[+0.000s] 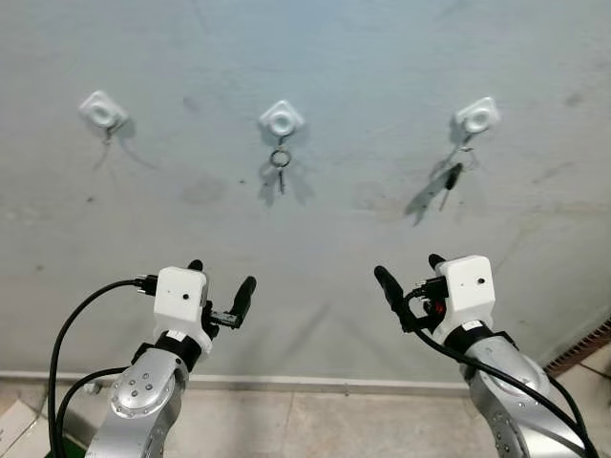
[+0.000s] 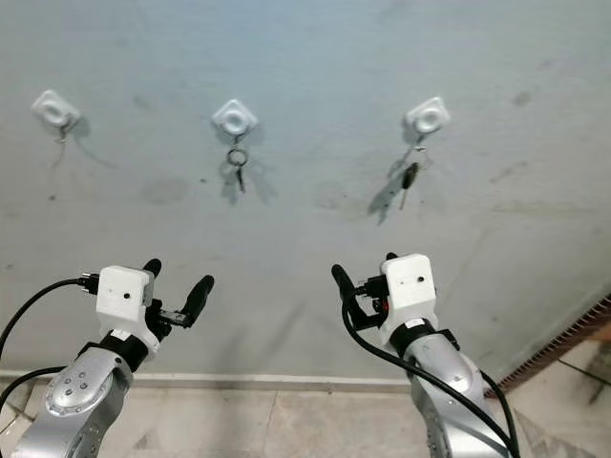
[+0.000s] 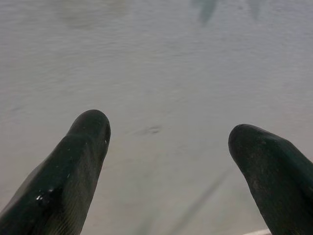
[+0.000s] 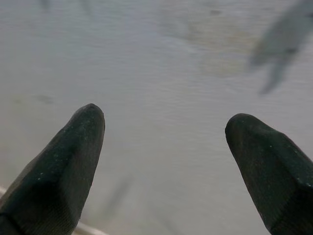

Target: Hang keys on a hook

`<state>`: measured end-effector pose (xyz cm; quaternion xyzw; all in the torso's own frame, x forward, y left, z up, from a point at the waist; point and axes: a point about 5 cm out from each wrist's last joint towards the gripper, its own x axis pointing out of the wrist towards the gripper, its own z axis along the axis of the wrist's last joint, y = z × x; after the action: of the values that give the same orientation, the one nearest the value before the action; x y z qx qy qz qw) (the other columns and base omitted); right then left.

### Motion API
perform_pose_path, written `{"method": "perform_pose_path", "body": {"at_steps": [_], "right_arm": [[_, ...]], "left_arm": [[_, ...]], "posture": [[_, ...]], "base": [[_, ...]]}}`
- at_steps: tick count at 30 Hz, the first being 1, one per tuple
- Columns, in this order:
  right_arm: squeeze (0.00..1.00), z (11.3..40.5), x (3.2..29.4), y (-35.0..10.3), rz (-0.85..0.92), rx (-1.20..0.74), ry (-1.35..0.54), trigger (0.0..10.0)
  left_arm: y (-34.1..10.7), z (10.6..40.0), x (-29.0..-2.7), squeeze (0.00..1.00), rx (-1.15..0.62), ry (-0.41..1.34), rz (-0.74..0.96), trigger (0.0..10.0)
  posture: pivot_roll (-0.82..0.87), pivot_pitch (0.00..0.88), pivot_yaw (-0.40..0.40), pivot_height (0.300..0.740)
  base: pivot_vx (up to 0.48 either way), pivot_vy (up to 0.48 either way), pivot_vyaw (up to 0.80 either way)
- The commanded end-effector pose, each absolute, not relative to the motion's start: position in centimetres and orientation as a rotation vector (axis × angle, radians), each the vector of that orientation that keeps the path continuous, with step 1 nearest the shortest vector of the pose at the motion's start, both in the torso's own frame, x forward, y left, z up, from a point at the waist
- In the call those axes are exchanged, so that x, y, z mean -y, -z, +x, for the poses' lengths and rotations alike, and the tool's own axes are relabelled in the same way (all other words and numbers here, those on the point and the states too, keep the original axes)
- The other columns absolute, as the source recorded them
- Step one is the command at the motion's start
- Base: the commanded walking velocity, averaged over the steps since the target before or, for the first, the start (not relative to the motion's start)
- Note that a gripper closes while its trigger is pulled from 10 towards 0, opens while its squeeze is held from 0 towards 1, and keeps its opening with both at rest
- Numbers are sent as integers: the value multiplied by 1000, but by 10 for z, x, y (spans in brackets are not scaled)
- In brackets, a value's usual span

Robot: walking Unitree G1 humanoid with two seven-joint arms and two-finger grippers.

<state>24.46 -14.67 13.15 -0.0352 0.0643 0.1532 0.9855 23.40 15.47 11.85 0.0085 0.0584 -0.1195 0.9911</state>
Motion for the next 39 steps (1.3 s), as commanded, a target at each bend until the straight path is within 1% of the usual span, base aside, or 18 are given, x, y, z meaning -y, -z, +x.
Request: {"method": "perform_pose_path", "body": {"at_steps": [1, 26, 31, 39], "right_arm": [[0, 243, 147, -133, -73, -133, -303, 10000], [0, 245, 149, -131, -85, -138, -288, 10000], [0, 252, 156, -134, -97, -126, -266, 10000], [0, 252, 155, -134, -100, -122, -272, 10000]], "left_arm": [[-123, 234, -156, 0, -108, 236, 21, 10000], [-125, 235, -154, 0, -100, 249, 33, 10000], [-125, 234, -154, 0, -99, 246, 31, 10000], [-126, 236, -154, 0, -93, 246, 31, 10000]], "posture": [[9, 20, 39, 740], [10, 27, 43, 740], [10, 27, 43, 740], [10, 19, 42, 740]], "base": [[0, 0, 0], [0, 0, 0], [0, 0, 0], [0, 0, 0]]}}
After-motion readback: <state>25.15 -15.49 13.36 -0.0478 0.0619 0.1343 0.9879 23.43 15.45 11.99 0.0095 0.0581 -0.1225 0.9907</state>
